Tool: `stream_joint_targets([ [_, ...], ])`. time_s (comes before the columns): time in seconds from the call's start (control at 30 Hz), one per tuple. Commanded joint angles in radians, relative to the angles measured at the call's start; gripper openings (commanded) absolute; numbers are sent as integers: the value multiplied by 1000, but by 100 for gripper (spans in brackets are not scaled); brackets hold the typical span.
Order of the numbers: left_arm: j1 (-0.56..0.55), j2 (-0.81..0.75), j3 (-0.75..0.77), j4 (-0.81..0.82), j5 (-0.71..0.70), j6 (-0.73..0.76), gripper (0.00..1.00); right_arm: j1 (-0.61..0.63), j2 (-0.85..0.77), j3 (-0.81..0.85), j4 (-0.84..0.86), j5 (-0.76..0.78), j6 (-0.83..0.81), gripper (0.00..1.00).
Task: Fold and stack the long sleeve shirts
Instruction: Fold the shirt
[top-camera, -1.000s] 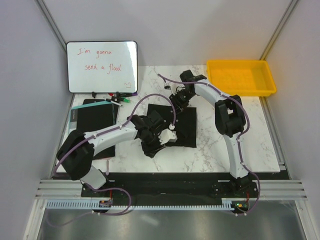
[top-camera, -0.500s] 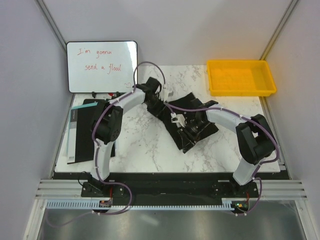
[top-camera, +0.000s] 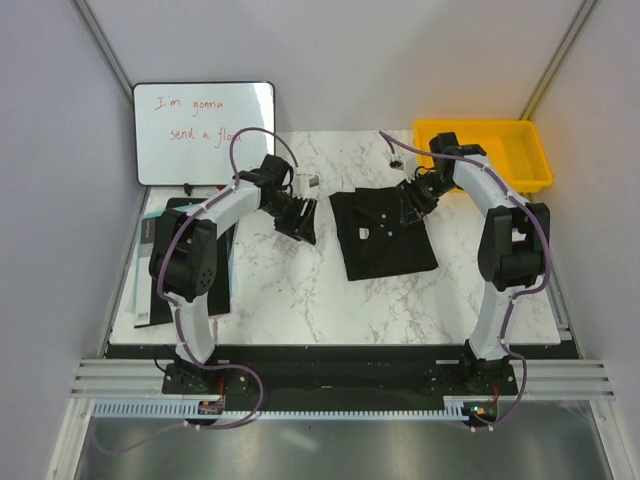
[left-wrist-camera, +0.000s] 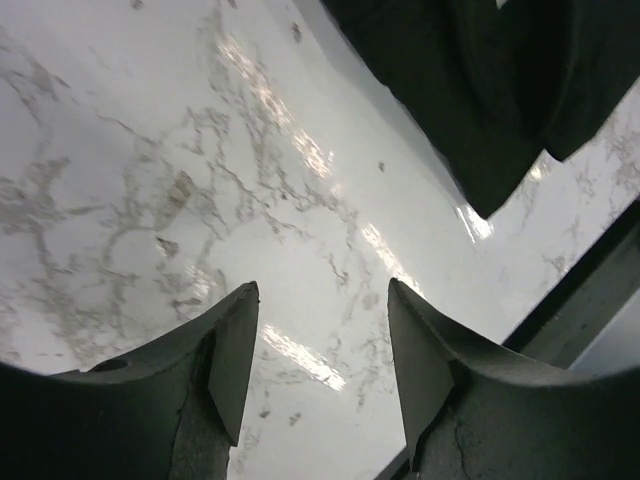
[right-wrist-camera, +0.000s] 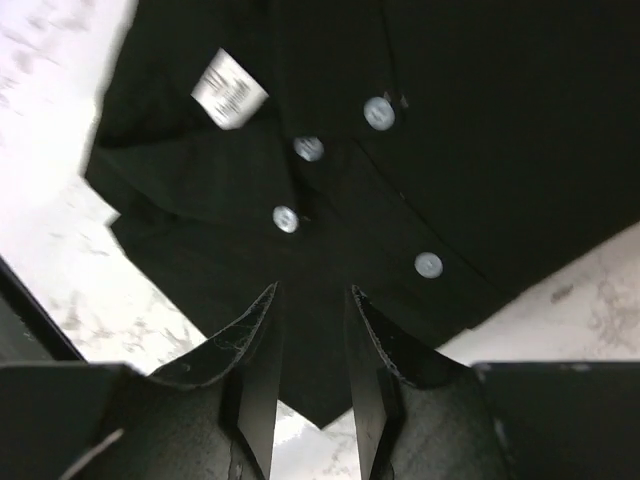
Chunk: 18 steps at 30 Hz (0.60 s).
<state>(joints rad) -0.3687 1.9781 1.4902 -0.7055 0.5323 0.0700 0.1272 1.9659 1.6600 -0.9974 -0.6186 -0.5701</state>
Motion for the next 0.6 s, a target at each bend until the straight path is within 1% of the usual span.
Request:
stream_joint_targets([
  [0.0,-9,-114,-62,37,86,-93,63,-9,18,-37,-55,172,-115,38],
  [0.03,-7,-120,-80,43,83,-96,64,-9,4,-66,-47,181,-116,38],
  [0.13,1,-127,-100,61,97,-121,66,-5,-32,-233,12,206,-113,37],
  [0.23,20,-105,-90,70,118,-139,66,25,-10,-311,46,191,-96,36],
  [0.33,45,-85,-58,69,129,-150,67,86,8,-382,80,155,-51,35],
  [0.43,63,-61,-7,54,124,-144,67,185,14,-410,105,3,24,36],
  [0.47,66,-50,11,51,120,-136,67,277,11,-411,126,-126,120,37],
  [0.53,67,-7,71,32,121,-127,67,389,-21,-398,169,-267,240,42],
  [0.57,67,14,93,23,139,-116,67,467,-41,-363,234,-321,347,44],
])
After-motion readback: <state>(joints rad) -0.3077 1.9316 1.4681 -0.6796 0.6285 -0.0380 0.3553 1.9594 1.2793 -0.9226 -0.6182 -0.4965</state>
